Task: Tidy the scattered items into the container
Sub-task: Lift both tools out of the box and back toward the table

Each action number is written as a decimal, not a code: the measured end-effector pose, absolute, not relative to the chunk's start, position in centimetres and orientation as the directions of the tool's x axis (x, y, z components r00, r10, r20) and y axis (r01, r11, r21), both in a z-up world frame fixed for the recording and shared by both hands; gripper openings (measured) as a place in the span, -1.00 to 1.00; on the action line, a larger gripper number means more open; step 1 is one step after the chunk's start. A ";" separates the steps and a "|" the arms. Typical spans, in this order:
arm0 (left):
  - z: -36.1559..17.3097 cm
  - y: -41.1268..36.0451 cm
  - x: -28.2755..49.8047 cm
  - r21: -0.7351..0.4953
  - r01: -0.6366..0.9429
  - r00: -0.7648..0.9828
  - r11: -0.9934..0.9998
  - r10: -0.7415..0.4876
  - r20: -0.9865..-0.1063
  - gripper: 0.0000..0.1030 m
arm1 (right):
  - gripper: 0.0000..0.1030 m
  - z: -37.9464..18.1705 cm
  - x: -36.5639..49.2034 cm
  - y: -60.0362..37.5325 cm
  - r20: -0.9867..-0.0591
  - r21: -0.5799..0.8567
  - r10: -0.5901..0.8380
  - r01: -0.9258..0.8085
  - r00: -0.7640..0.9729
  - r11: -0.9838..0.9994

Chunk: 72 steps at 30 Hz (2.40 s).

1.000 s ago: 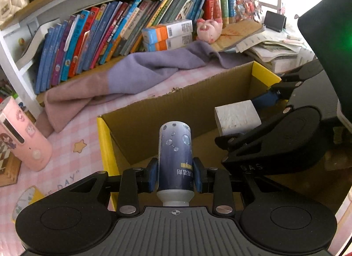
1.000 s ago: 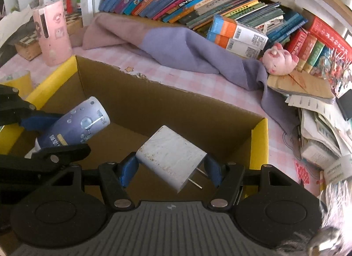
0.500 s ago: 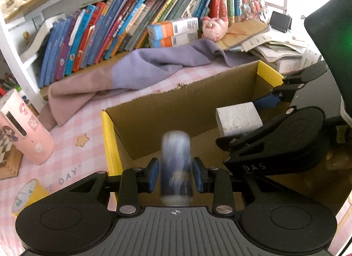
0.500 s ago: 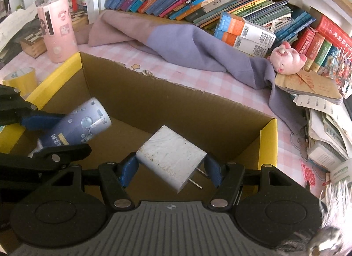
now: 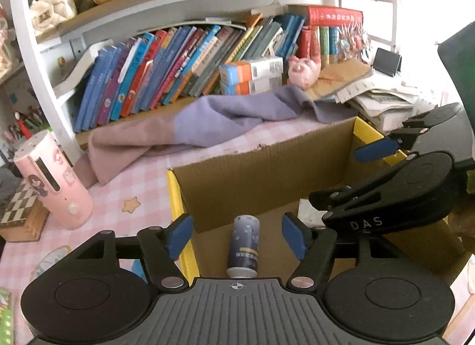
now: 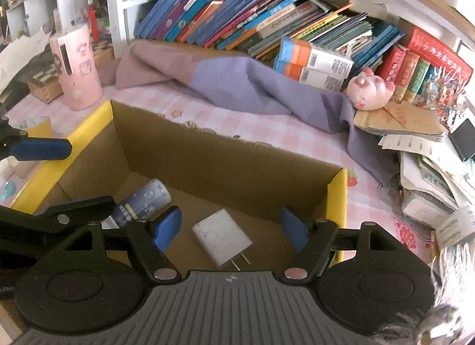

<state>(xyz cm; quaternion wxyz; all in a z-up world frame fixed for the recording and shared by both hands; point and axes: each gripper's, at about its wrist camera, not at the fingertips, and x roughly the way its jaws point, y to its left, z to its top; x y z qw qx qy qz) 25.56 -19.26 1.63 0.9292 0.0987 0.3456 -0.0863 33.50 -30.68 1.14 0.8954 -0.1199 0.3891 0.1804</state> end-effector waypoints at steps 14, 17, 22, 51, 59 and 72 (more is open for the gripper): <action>4.3 -17.8 21.2 0.070 0.199 0.809 0.978 -0.124 -0.574 0.63 | 0.44 4.3 29.2 -31.6 -0.646 -0.049 0.231 -0.342 0.727 0.939; 4.8 -17.4 19.9 0.058 0.215 0.817 0.975 -0.147 -0.557 0.65 | 0.46 5.2 27.7 -31.6 -0.616 -0.037 0.225 -0.313 0.755 0.949; 5.5 -16.7 17.7 0.059 0.248 0.831 0.967 -0.181 -0.525 0.72 | 0.50 6.4 25.1 -31.3 -0.577 -0.031 0.210 -0.278 0.790 0.960; 3.0 -7.4 5.8 0.058 0.382 0.789 0.922 -0.293 -0.540 0.76 | 0.58 4.4 8.5 -24.7 -0.526 -0.023 -0.021 0.010 0.850 1.000; 0.7 -5.1 3.0 0.067 0.373 0.767 0.925 -0.267 -0.584 0.76 | 0.59 1.6 4.8 -22.0 -0.564 -0.046 -0.043 0.021 0.825 0.999; -1.1 -1.5 1.3 0.059 0.292 0.740 0.955 -0.186 -0.646 0.76 | 0.61 -1.1 3.0 -17.8 -0.658 -0.008 0.039 -0.059 0.752 0.998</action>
